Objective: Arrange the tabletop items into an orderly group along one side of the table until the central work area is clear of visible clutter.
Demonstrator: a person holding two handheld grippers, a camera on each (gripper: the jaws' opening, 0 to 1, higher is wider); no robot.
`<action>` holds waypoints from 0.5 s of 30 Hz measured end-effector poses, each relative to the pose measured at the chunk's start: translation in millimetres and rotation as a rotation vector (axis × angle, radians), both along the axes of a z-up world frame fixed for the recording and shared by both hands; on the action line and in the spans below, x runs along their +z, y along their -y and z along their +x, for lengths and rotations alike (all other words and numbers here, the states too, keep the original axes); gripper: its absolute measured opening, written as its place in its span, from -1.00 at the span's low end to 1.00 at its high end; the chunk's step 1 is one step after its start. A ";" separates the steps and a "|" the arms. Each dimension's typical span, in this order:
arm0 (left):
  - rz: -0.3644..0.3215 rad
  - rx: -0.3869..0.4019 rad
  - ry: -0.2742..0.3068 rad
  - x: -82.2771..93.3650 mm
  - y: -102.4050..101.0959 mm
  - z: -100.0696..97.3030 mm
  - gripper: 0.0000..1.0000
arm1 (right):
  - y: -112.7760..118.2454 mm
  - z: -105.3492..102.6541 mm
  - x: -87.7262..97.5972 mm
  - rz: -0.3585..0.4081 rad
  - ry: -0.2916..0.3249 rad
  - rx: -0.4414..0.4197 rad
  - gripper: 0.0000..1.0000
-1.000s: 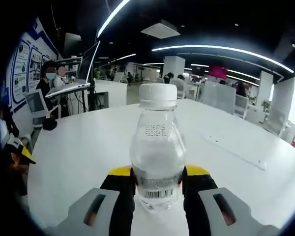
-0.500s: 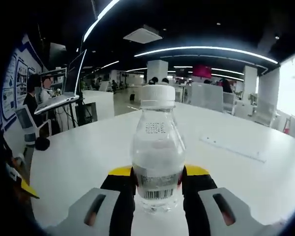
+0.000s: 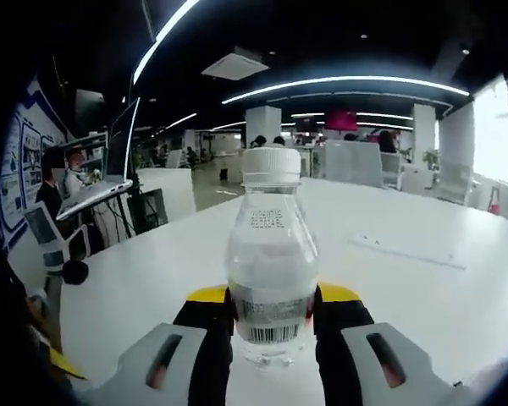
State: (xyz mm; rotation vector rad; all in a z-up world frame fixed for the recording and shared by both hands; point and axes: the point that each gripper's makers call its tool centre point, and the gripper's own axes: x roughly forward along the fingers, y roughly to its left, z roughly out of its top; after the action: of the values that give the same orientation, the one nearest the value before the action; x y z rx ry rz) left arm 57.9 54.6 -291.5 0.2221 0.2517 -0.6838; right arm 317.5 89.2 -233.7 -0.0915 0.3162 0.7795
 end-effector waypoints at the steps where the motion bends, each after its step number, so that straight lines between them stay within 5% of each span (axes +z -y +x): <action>1: -0.001 0.000 0.000 0.0 0.2 0.2 0.99 | -0.2 -0.1 0.0 0.010 -0.001 -0.012 -0.32; 15: -0.003 0.005 -0.006 -3.5 -1.7 -1.3 0.99 | -3.0 -6.8 -15.6 -0.002 0.070 -0.157 -0.31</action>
State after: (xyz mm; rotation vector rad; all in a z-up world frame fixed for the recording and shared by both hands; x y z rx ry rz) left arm 56.6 56.3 -295.0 0.2166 0.2574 -0.6798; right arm 310.7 92.2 -249.4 -0.0946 0.2551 0.6185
